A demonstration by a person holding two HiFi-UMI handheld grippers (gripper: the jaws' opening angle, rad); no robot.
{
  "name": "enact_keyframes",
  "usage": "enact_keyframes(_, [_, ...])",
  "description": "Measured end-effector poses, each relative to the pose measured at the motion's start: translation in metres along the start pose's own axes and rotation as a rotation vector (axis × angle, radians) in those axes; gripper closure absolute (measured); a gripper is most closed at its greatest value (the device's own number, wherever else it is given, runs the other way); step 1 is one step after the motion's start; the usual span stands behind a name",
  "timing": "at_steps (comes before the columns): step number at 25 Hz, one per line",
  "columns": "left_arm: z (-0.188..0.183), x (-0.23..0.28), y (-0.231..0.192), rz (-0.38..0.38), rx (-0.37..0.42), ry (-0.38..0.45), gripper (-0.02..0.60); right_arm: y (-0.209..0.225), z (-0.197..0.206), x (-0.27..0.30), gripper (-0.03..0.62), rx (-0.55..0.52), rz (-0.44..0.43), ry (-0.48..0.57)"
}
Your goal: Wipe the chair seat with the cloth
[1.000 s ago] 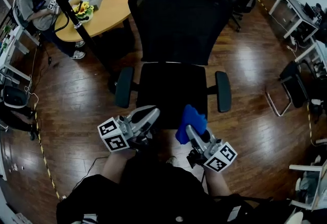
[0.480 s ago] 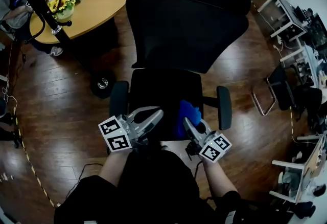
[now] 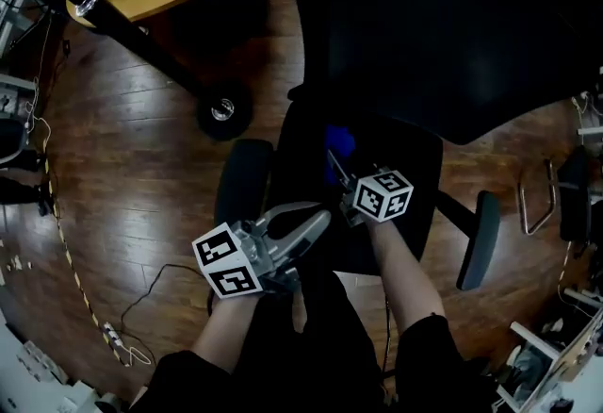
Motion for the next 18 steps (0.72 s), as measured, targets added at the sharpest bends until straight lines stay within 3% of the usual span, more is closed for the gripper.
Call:
enact_keyframes(4, [0.000,-0.015,-0.021,-0.038,-0.025,0.046,0.589,0.009,-0.013,0.086,0.531,0.012,-0.028,-0.054])
enact_keyframes(8, [-0.006,-0.023,-0.031,-0.082,-0.041,0.090,0.589,0.035,0.010,0.138,0.531,-0.005,0.103,-0.202])
enact_keyframes(10, [-0.007,-0.028,-0.035,-0.096,-0.056,0.100,0.589,0.045,0.023,0.146,0.532,0.004,0.160,-0.236])
enact_keyframes(14, [-0.004,-0.031,-0.042,-0.102,-0.062,0.082,0.588,0.059,0.028,0.138,0.531,0.046,0.181,-0.200])
enact_keyframes(18, [-0.001,-0.028,-0.044,-0.094,-0.071,0.059,0.589,0.103,0.036,0.101,0.531,0.135,0.296,-0.168])
Point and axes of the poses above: the fingertips, and each gripper's own axes: x forward along the fingers, y to its right, z out of its underside, the point moved 1 cm from there along -x, backward along the fingers, and after that the axes turned 10 degrees about -y, right-handed, at the moved point
